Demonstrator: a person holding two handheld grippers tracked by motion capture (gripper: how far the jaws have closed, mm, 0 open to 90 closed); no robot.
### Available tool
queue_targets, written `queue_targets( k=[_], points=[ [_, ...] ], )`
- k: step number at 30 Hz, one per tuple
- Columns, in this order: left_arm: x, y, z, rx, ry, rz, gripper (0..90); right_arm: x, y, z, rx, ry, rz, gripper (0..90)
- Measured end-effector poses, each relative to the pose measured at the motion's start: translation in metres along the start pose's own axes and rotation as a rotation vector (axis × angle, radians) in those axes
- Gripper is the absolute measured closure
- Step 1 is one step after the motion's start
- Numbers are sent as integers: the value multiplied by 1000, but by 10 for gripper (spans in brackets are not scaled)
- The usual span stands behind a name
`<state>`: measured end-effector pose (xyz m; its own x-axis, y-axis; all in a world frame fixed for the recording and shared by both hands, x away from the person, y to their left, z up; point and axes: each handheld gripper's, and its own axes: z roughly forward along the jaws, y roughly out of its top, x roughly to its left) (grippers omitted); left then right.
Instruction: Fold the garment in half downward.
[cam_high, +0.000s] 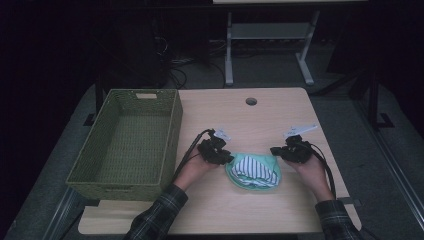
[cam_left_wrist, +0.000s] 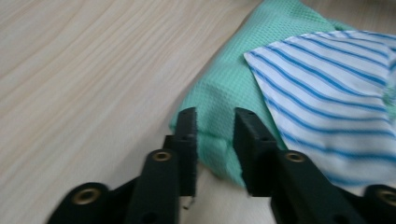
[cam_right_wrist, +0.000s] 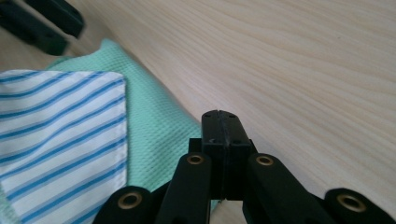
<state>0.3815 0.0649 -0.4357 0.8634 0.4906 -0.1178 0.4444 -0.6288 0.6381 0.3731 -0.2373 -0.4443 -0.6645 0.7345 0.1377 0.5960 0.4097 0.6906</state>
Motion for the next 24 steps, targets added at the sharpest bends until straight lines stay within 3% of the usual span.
queue_targets(
  k=[5,8,12,15,18,24],
  points=[
    [-6,-13,-16,-13,-6,-17,540,-8,5,8,2,-9,4,897],
    [-14,-21,-21,-10,2,-5,460,-13,5,15,19,-4,13,897],
    [-25,-29,-26,-8,14,12,359,-15,0,19,37,7,9,897],
    [-30,-35,-27,-23,8,-13,260,-14,-3,17,42,5,9,897],
    [-32,-38,-26,0,21,-5,178,-14,-6,16,39,1,-3,897],
    [-31,-44,-28,12,28,-2,140,-12,-15,14,49,6,-6,897]
  ],
)
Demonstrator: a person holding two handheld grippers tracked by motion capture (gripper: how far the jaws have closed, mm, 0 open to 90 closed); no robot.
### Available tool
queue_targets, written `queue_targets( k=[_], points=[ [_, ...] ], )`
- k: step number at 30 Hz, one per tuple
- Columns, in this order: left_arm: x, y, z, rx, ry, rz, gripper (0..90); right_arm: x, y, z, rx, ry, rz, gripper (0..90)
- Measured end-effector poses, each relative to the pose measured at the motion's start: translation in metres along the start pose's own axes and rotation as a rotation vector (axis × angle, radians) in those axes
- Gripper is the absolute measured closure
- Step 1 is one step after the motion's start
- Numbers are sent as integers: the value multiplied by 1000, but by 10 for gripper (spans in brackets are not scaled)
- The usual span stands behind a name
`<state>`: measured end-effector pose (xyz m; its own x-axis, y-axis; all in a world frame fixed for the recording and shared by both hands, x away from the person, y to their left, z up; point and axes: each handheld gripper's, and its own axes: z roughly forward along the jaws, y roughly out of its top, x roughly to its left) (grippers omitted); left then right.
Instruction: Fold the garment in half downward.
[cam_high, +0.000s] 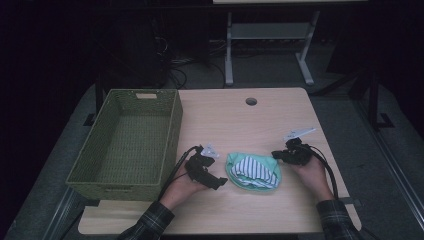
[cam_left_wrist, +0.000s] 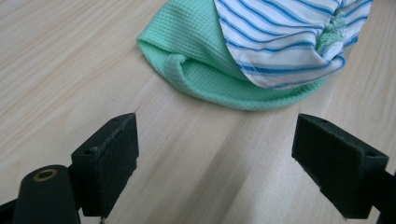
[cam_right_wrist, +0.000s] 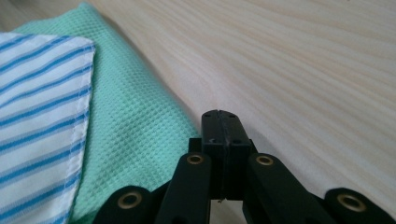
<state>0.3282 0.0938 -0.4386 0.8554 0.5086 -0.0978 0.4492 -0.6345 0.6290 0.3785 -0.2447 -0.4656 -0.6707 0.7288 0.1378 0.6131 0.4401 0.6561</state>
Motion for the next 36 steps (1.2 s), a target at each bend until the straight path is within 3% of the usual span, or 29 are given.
queue_targets(
  k=[18,28,36],
  points=[
    [-10,-8,-3,32,1,24,136,26,-23,-21,-10,16,-36,896],
    [-11,-8,-3,35,-4,25,136,40,-34,-27,-15,68,-57,896],
    [-12,-7,-5,33,-3,31,137,59,-41,-32,-18,111,-81,896]
  ],
)
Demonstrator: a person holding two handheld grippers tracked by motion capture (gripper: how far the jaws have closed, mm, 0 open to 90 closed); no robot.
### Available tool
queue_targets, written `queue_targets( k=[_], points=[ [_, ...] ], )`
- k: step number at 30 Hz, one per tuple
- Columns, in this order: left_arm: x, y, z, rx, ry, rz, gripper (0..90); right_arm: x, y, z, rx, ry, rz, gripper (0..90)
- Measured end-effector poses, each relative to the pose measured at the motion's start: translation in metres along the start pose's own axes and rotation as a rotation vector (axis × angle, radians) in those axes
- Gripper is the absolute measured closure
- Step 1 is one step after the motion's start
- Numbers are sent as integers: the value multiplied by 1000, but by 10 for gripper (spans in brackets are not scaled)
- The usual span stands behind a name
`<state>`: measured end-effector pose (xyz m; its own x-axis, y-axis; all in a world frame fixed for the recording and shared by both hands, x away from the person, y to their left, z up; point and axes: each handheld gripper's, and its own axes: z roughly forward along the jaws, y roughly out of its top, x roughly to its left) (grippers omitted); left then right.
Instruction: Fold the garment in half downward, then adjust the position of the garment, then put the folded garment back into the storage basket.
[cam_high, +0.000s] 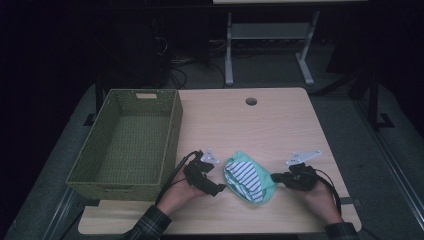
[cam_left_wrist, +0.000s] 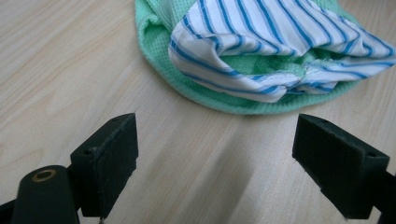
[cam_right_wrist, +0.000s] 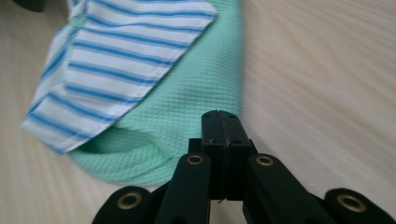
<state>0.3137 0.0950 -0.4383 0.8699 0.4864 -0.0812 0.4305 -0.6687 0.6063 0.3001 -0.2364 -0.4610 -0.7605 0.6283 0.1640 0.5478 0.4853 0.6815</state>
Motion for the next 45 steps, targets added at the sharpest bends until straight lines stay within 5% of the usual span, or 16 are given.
queue_targets(
  k=[7,15,22,29,34,45],
  points=[
    [-1,0,-2,-8,7,0,137,19,-4,1,19,37,-25,896],
    [0,-1,-4,-4,8,-1,137,25,-2,2,9,48,-52,896],
    [-1,1,-4,-8,8,5,137,15,-3,-10,-40,-2,-21,897],
    [-6,5,-7,-18,1,16,137,0,-11,-12,-25,-53,32,897],
    [-9,6,-7,-19,-4,26,137,1,-13,-5,5,-35,20,897],
    [-9,7,-9,-21,-5,31,137,26,-3,8,8,46,-58,896]
  ],
)
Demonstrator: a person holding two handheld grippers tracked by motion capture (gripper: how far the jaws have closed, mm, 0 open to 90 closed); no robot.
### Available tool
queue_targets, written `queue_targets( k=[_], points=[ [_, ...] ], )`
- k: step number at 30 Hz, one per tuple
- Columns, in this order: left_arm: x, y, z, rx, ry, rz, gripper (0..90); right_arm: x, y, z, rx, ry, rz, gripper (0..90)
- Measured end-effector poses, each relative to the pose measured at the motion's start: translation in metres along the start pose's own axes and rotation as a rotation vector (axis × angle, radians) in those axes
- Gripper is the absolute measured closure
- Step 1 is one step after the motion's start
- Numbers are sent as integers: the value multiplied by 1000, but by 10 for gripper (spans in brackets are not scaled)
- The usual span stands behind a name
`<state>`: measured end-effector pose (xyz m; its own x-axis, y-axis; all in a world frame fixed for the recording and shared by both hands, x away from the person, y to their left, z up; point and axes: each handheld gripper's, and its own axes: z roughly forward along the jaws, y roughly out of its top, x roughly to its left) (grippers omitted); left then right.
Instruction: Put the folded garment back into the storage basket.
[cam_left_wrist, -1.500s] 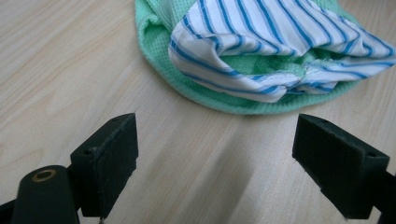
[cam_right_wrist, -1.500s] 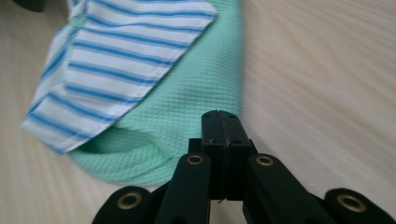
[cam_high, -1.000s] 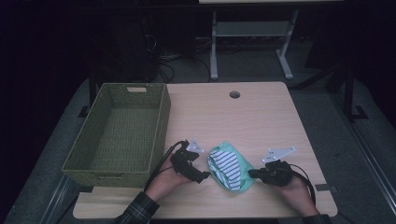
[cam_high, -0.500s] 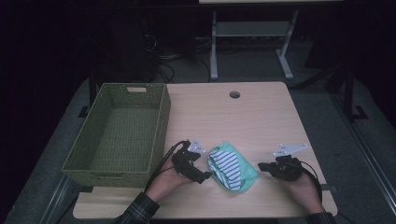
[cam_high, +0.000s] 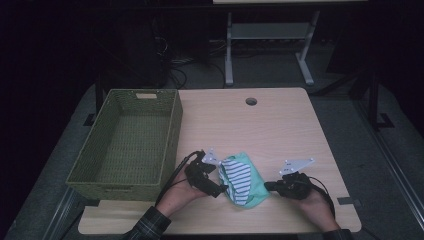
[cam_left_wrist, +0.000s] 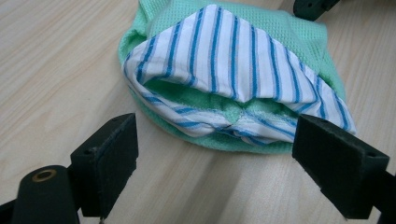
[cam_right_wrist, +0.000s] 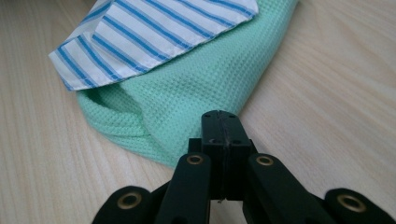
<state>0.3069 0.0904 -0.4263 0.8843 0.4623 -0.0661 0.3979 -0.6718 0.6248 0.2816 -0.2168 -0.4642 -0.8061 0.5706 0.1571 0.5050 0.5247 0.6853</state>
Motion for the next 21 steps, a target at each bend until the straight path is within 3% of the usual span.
queue_targets(
  k=[3,8,15,20,21],
  points=[
    [0,1,-1,-6,4,3,137,-2,0,-4,-20,-16,1,896],
    [-3,6,-4,-14,3,23,139,-12,-5,-12,-36,-64,47,849],
    [-10,15,-5,-34,-5,51,144,-27,-12,-15,-43,-181,108,588],
    [-14,18,5,-11,-10,84,144,-37,-16,-13,-39,-240,136,415],
    [-15,18,8,-1,-10,88,144,-37,-17,-13,-38,-248,160,394]
  ],
)
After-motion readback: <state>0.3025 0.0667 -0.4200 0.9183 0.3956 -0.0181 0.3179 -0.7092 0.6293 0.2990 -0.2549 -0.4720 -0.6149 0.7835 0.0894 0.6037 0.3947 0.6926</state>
